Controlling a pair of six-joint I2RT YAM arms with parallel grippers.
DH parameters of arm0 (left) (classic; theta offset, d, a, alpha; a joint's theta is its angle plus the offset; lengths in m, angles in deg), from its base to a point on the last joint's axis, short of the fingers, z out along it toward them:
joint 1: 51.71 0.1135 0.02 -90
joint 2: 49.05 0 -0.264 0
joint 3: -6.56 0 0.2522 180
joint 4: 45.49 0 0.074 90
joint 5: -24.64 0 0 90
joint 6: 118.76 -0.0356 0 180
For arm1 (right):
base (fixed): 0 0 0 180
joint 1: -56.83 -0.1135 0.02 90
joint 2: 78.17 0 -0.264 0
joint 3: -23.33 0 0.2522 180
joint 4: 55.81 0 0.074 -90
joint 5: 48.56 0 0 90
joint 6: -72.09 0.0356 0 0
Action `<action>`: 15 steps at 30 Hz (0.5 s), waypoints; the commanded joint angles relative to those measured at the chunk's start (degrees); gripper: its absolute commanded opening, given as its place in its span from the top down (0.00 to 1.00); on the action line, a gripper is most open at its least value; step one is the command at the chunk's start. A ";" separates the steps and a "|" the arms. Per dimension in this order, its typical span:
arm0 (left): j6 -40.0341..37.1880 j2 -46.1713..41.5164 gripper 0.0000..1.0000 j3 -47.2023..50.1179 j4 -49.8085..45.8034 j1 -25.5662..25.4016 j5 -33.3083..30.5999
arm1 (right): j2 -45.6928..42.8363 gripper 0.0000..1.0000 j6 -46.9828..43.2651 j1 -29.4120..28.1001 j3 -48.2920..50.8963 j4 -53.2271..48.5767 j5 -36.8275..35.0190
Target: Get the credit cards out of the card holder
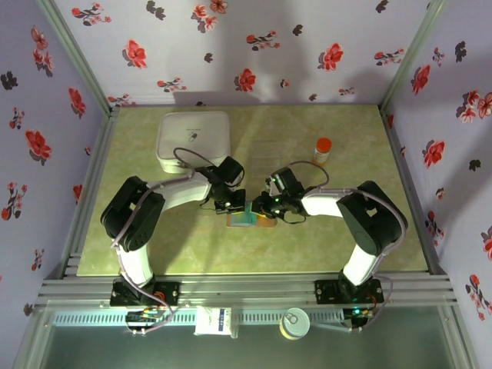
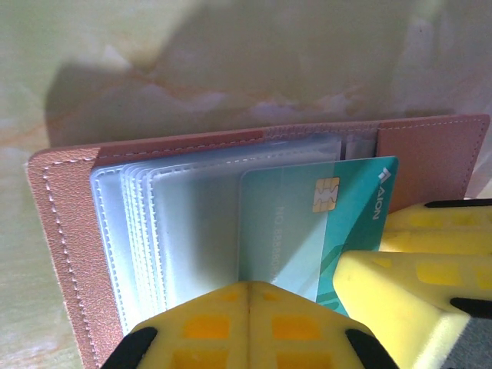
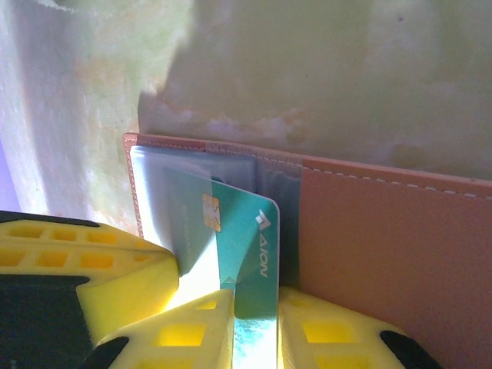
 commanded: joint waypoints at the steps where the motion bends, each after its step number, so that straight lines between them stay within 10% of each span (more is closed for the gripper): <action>1: -0.83 0.32 1.00 0.90 -2.33 -0.36 -1.23 | 1.10 0.81 0.85 0.49 0.59 2.11 1.31; 15: -1.77 0.07 1.00 0.02 -3.99 -0.15 -2.28 | -3.97 0.88 -3.98 2.76 0.34 -6.43 -1.32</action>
